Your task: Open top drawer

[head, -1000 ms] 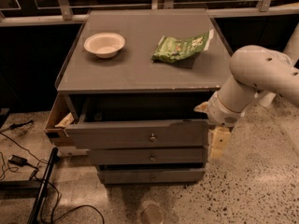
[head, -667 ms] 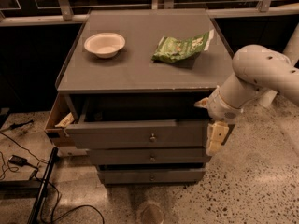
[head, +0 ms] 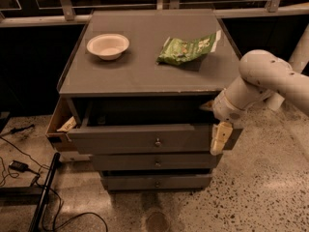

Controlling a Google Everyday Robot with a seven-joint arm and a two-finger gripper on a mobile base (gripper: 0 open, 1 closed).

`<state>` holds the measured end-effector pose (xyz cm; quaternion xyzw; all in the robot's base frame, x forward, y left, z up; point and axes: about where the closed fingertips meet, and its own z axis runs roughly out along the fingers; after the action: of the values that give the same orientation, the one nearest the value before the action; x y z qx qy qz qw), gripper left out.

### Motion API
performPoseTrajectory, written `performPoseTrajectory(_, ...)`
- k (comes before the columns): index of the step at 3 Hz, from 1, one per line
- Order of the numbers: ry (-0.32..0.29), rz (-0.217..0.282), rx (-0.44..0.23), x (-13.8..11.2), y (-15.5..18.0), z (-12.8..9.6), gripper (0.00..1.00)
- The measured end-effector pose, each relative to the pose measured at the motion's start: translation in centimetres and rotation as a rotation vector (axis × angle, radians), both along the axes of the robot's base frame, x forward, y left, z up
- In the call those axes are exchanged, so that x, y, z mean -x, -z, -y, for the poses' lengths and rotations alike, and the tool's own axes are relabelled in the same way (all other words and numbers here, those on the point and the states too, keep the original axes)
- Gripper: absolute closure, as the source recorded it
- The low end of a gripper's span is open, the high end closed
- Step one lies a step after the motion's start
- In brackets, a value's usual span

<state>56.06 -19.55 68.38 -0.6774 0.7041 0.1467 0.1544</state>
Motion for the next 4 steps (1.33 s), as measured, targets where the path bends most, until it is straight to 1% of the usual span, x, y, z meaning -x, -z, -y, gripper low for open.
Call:
performPoseTrajectory(1, 0.006, -0.034, -0.021, -0.4, 1.7, 0.0, 0.0)
performPoseTrajectory(2, 0.021, -0.063, -0.036, 1.4, 4.0, -0.1, 0.0)
performPoseTrajectory(3, 0.021, -0.063, -0.036, 1.4, 4.0, -0.1, 0.0)
performPoseTrajectory(4, 0.016, -0.107, -0.042, 2.0, 4.1, 0.1, 0.0)
